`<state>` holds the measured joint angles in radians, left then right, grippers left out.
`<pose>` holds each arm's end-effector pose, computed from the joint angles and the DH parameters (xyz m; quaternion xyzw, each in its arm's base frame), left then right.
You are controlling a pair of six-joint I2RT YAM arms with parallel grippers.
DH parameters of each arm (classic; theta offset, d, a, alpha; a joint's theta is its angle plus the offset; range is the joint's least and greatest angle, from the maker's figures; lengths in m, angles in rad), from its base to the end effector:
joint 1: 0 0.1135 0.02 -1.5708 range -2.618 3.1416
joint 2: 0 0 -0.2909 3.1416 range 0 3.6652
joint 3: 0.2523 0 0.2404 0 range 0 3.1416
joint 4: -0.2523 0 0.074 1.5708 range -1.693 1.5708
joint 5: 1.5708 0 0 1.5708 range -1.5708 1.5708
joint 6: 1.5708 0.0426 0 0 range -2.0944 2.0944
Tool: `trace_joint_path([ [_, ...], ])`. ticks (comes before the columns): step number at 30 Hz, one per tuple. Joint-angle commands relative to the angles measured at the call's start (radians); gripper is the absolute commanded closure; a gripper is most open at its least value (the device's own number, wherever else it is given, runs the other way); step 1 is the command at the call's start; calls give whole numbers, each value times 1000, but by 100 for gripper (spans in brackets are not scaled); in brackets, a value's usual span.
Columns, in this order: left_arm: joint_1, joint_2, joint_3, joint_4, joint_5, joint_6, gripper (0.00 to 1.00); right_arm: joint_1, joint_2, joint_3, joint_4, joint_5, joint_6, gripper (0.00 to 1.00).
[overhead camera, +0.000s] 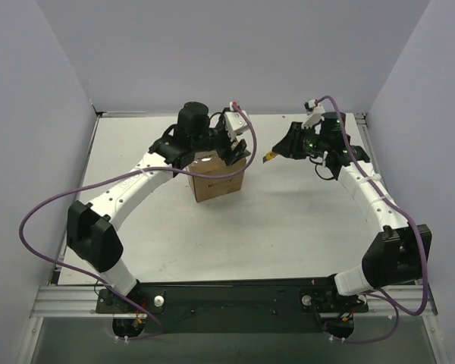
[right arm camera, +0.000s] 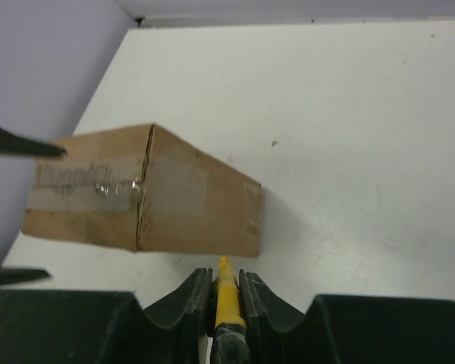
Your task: Unpack the express box
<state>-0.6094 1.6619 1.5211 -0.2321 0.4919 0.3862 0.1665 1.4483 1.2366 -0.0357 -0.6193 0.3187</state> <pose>0.3077 -0.2393 0.3893 0.5031 0.6383 -0.2607 0.5210 0.3214 0.0791 0.3854 -0.1296 0.7635 0.3740 0.5103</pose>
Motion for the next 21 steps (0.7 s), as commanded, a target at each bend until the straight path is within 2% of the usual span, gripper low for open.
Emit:
trace_joint_path([
  [1,89,-50,119,2,21,-110,25,83,-22,8,-173,-65,-360,100],
  [2,117,-48,114,10,7,-115,30,100,-29,-23,-176,-62,-403,100],
  [3,146,-48,106,17,-16,-131,42,116,-37,-35,-190,-62,-488,100],
  [5,249,-34,88,34,-41,-144,61,159,-43,-46,-202,-54,-527,100],
  [6,282,-27,88,30,-41,-147,74,166,-42,-46,-201,-53,-532,100],
  [7,334,-19,83,28,-53,-148,100,177,-37,-42,-201,-51,-533,100],
  [10,388,18,56,14,-72,-145,100,202,-9,-12,-197,-42,-546,100],
  [14,434,64,11,20,-18,-150,100,252,40,21,-179,-10,-541,100],
  [18,435,27,-117,86,57,-185,100,304,102,60,-144,52,-524,100],
  [21,435,-27,-196,148,89,-222,100,335,153,96,-144,113,-573,100],
])
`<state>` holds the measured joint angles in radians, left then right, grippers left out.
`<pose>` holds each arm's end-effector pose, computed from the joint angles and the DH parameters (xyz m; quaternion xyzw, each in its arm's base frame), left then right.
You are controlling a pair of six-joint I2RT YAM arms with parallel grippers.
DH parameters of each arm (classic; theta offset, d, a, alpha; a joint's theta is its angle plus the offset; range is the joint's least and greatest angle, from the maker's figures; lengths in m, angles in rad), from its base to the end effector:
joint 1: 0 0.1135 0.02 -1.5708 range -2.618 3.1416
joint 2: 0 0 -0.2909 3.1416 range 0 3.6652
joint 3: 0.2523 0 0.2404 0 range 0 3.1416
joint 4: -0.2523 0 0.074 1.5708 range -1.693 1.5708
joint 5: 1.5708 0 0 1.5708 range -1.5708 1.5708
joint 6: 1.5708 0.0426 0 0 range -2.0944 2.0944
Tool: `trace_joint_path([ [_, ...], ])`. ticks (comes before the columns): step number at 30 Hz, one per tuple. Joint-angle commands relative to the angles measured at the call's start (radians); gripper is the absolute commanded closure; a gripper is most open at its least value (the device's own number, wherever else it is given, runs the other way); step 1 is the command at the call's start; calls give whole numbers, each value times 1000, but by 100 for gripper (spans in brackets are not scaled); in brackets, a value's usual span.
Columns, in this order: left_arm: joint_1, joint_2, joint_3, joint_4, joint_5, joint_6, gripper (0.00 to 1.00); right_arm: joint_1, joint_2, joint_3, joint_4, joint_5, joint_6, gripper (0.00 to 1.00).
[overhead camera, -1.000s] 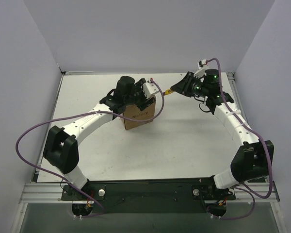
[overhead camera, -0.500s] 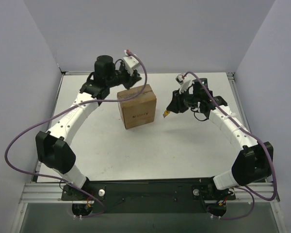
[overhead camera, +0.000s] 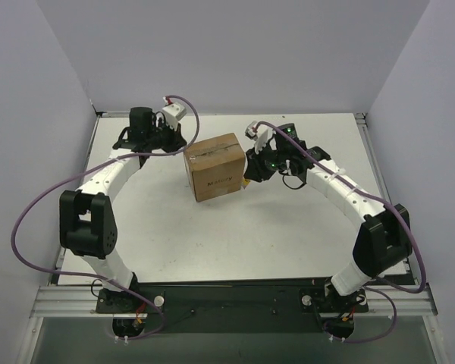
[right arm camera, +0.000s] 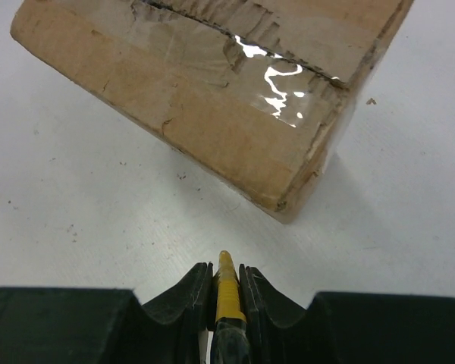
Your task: Unpack the express box
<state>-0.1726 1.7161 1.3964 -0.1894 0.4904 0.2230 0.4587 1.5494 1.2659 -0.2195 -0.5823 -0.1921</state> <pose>0.3900 -0.0884 0.3308 0.2849 0.7961 -0.1969 0.4962 0.3035 0.1760 0.3440 -0.4020 0.7346 0.3097 0.4503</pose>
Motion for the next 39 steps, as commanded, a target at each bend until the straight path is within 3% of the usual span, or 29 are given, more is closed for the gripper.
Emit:
trace_joint_path([
  [1,-2,-95,-115,117,100,-63,100,47,63,78,43,96,-72,100],
  [12,-47,-312,-368,171,231,-76,100,46,311,338,86,245,-95,100],
  [19,-163,-352,-395,39,244,-59,100,49,478,551,103,231,-43,100],
  [25,-148,-414,-381,-191,272,100,100,40,488,577,104,269,-47,100],
  [29,-122,-463,-317,-314,324,200,91,3,410,529,101,285,-53,100],
  [30,-119,-469,-300,-340,321,205,80,-8,393,520,100,294,-67,100],
  [33,-107,-489,-218,-349,303,208,64,-25,302,457,82,312,-102,100],
  [35,-88,-503,-194,-296,258,161,59,-29,223,409,49,315,-138,100],
  [39,-45,-503,-207,38,131,27,51,-28,97,258,-61,303,-178,100],
])
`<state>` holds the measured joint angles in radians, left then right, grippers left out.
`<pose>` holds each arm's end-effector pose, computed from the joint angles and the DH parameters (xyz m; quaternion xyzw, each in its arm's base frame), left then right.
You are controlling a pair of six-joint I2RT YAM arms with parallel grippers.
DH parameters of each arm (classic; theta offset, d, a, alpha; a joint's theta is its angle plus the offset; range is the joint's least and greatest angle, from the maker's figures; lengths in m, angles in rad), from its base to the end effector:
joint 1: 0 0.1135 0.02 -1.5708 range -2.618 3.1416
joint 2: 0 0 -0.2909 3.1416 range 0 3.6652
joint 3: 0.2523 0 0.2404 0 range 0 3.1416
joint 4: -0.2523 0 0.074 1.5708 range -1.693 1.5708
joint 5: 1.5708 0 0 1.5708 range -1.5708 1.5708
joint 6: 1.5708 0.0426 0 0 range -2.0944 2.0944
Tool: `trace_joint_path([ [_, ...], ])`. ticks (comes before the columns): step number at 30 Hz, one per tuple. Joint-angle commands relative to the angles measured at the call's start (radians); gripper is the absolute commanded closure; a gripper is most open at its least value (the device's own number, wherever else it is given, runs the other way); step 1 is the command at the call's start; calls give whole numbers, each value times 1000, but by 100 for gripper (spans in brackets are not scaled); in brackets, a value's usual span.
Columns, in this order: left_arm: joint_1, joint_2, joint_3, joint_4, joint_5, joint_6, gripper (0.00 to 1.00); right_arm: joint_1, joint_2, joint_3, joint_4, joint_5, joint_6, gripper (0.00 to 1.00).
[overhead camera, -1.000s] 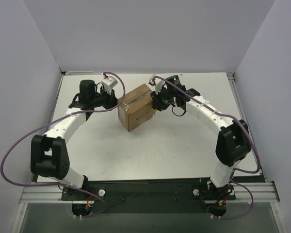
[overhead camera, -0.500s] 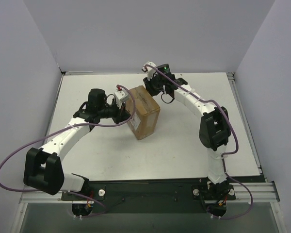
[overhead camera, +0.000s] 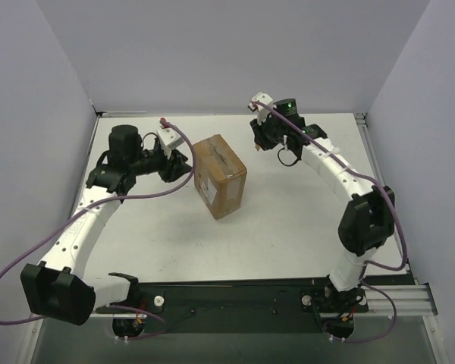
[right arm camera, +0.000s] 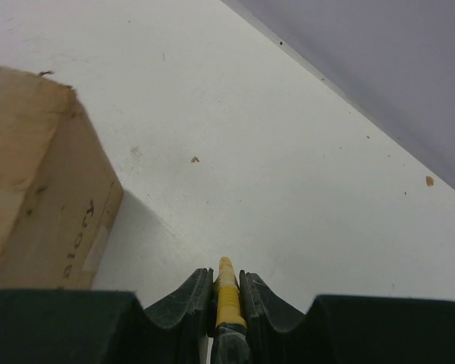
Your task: Unpack the express box
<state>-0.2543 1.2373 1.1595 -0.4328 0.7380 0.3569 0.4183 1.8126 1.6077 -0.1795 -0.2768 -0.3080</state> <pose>0.2382 -0.0915 0.3785 0.4160 0.7125 -0.2866 0.4869 0.3940 0.1879 0.3642 -0.3638 0.7403 0.1447 0.5465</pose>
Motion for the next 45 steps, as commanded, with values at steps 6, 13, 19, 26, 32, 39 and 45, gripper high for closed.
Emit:
trace_joint_path([
  [6,38,151,116,502,-347,-226,43,33,-263,-136,-392,-271,-127,100],
  [13,55,384,282,511,-277,-408,43,129,-329,-258,-315,-331,-186,100],
  [19,73,426,284,560,-97,-594,42,203,-329,-321,-126,-288,-158,100],
  [26,92,332,96,600,11,-667,40,198,-274,-308,-51,-210,-132,100],
  [32,89,209,-58,611,-3,-655,40,149,-227,-239,-51,-199,-129,100],
  [39,92,113,-158,575,40,-631,40,88,-144,-158,-29,-165,-140,100],
  [45,127,36,-219,484,83,-586,39,73,-116,-111,-14,-157,-131,100],
])
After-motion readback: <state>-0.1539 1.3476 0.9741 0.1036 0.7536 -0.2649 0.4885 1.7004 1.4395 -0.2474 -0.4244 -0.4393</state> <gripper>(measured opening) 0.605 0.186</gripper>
